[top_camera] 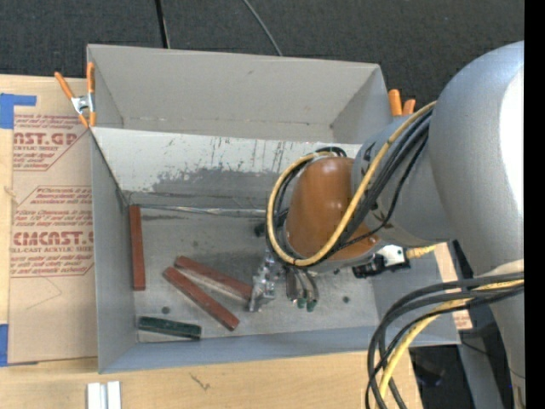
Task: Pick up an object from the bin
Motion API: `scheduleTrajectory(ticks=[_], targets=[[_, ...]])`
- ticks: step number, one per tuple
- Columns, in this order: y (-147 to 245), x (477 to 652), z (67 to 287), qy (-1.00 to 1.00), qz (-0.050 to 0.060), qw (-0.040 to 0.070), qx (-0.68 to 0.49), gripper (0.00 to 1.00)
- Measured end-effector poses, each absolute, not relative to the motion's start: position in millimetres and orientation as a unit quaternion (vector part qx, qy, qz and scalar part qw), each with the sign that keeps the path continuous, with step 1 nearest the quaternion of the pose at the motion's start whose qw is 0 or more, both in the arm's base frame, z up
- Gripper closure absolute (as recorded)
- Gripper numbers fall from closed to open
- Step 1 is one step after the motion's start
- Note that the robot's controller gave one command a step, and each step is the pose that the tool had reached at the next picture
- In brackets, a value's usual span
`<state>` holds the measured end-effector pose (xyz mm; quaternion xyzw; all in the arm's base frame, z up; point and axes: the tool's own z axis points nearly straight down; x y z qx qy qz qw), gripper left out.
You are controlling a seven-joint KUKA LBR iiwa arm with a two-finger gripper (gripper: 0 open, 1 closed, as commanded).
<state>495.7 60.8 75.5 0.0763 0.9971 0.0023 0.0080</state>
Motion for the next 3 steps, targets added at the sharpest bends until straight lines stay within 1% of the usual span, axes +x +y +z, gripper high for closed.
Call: scheduleTrajectory(ticks=[1,2,3], targets=[[61,495.7,76,0.997,0.002,0.008,0.076,1.0],[56,502.5,127,0.997,0.0,-0.003,0.079,1.0],[68,496.9,273,0.996,0.0,0.001,0.087,1.0]])
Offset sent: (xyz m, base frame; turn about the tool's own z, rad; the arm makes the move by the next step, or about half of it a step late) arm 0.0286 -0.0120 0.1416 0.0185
